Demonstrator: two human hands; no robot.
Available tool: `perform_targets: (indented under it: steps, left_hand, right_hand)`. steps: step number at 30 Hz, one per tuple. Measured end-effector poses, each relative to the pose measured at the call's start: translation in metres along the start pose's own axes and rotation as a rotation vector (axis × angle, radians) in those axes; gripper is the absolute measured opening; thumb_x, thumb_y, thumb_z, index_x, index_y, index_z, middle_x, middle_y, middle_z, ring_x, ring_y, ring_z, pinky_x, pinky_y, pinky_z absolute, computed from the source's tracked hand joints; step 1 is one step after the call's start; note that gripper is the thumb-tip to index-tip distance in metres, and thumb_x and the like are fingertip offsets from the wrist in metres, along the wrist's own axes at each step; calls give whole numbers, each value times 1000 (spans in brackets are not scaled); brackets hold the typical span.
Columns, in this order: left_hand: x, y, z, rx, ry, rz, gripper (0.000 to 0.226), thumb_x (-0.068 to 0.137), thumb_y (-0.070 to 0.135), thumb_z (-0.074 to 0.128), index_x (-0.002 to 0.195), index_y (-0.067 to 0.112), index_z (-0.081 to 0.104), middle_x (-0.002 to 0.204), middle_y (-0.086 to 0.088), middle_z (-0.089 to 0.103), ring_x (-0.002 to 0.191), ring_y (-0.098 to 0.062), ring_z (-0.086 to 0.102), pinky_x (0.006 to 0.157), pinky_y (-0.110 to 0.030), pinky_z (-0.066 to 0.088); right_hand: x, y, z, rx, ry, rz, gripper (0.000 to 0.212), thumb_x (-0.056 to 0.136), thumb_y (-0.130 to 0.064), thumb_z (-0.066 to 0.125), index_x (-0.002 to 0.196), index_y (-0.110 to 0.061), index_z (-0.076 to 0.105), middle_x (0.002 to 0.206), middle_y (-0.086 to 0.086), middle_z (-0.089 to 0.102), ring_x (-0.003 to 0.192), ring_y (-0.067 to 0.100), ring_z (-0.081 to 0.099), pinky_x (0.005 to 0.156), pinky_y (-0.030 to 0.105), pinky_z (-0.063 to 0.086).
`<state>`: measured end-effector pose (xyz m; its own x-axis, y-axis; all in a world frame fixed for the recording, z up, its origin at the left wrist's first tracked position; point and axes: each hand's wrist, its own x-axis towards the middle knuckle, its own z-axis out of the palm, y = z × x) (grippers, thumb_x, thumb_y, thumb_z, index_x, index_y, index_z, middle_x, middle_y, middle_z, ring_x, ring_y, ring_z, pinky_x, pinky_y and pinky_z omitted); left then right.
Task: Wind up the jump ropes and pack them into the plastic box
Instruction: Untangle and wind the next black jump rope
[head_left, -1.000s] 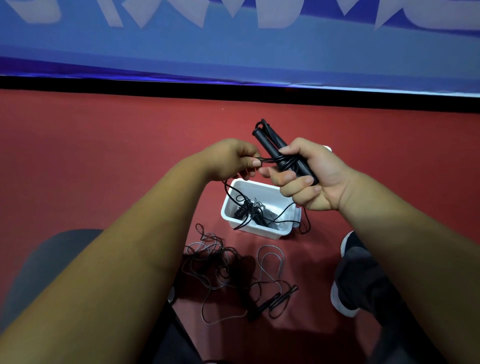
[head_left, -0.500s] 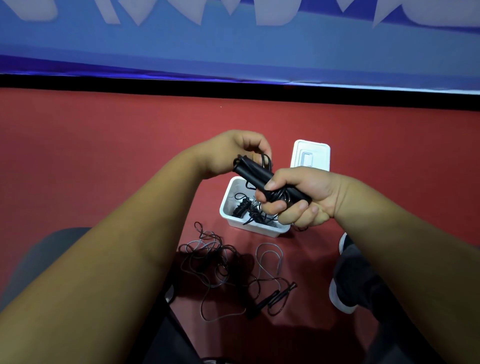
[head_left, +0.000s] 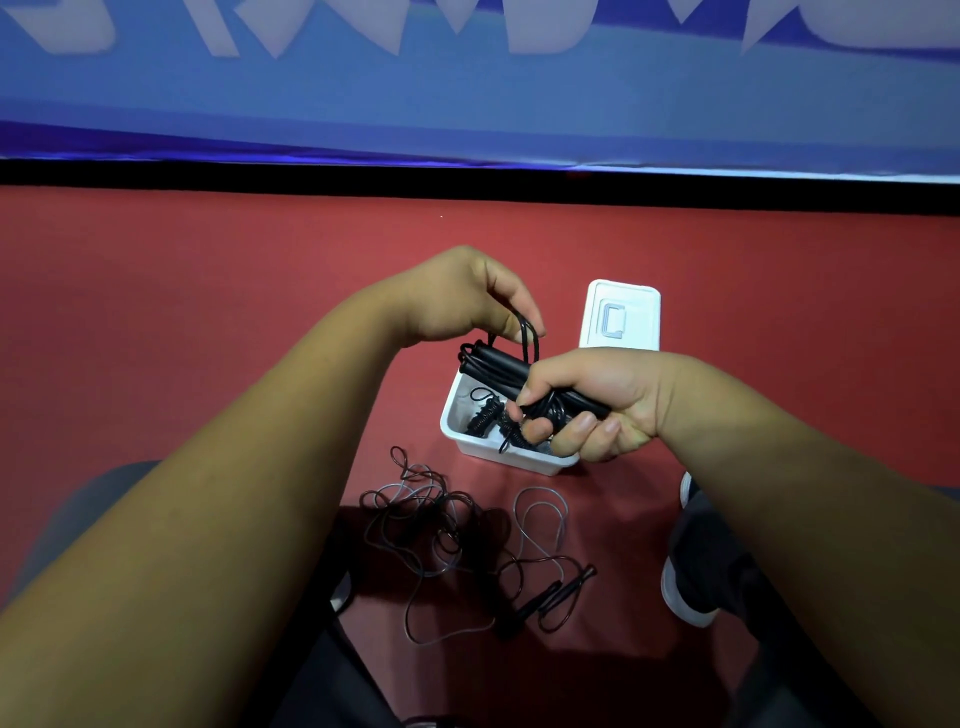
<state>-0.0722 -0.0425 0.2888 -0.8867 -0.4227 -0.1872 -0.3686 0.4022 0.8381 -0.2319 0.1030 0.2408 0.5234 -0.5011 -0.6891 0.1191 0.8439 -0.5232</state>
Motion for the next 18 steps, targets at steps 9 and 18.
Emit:
perform_targets:
  steps: [9, 18]
  left_hand:
    - [2, -21, -1, 172, -142, -28, 4, 103, 17, 64, 104, 20, 66, 97, -3, 73, 87, -13, 65, 92, -49, 56]
    - [3, -20, -8, 149, 54, 0, 3, 103, 16, 63, 102, 15, 65, 96, -8, 73, 83, -13, 61, 82, -39, 55]
  right_hand:
    - [5, 1, 7, -10, 284, -135, 6, 93, -14, 52, 94, -12, 57, 77, 0, 53, 48, 7, 27, 37, 18, 14]
    - [7, -5, 16, 168, 294, -343, 25, 103, -26, 54, 112, -5, 64, 78, 5, 58, 53, 8, 35, 37, 17, 20]
